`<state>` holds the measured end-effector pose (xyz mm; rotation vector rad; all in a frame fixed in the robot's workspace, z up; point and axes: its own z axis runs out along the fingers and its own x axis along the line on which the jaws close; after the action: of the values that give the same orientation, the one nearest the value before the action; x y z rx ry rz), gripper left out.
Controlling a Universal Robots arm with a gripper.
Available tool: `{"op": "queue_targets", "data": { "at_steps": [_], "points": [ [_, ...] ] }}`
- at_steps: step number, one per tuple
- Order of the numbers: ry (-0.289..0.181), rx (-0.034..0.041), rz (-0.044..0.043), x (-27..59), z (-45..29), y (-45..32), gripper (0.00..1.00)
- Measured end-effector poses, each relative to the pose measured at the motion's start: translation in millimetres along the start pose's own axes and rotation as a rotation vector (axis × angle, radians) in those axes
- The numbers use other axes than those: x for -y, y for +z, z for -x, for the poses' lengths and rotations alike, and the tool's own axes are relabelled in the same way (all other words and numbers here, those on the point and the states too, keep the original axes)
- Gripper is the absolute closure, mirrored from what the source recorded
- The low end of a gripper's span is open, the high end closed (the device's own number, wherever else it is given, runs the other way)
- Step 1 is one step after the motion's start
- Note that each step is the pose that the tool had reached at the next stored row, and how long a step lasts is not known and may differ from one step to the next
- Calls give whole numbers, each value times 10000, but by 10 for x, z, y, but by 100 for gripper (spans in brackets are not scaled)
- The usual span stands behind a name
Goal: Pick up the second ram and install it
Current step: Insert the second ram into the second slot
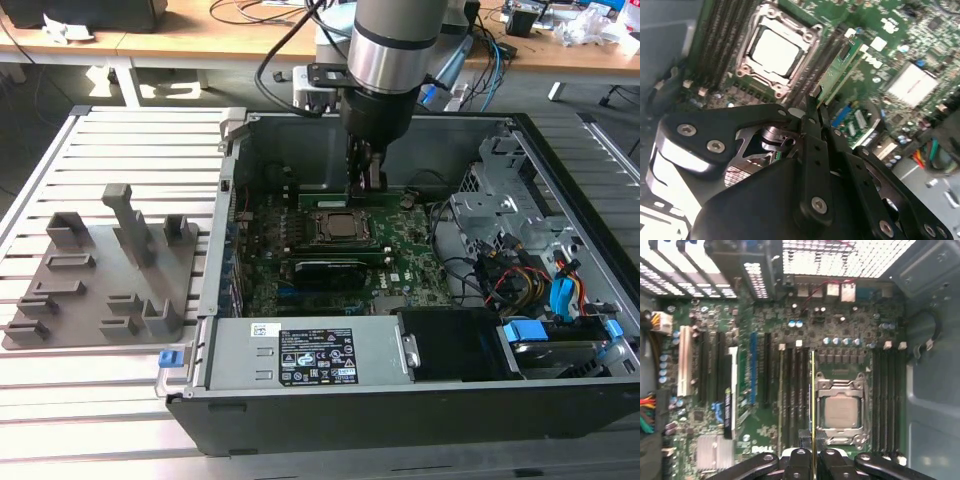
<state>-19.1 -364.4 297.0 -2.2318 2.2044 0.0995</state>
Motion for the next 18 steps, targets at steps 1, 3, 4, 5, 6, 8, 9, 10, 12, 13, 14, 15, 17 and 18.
{"op": "queue_targets", "data": {
  "at_steps": [1,3,4,5,6,8,9,10,12,13,14,15,17,18],
  "points": [
    [1,1,-1,-4,25,8,86],
    [-2,0,0,-3,35,24,86],
    [-1,0,0,-3,35,33,86],
    [0,0,0,-2,34,53,86],
    [-1,1,0,-1,33,79,86],
    [-1,0,0,1,31,122,86],
    [-1,0,0,2,31,136,86],
    [0,1,0,2,30,145,86],
    [-1,0,0,4,28,185,86],
    [0,1,0,4,27,204,86],
    [-1,0,1,5,27,210,86],
    [-1,0,0,6,26,235,86],
    [0,1,0,7,25,257,86],
    [0,0,1,7,24,268,86]
  ]
}}
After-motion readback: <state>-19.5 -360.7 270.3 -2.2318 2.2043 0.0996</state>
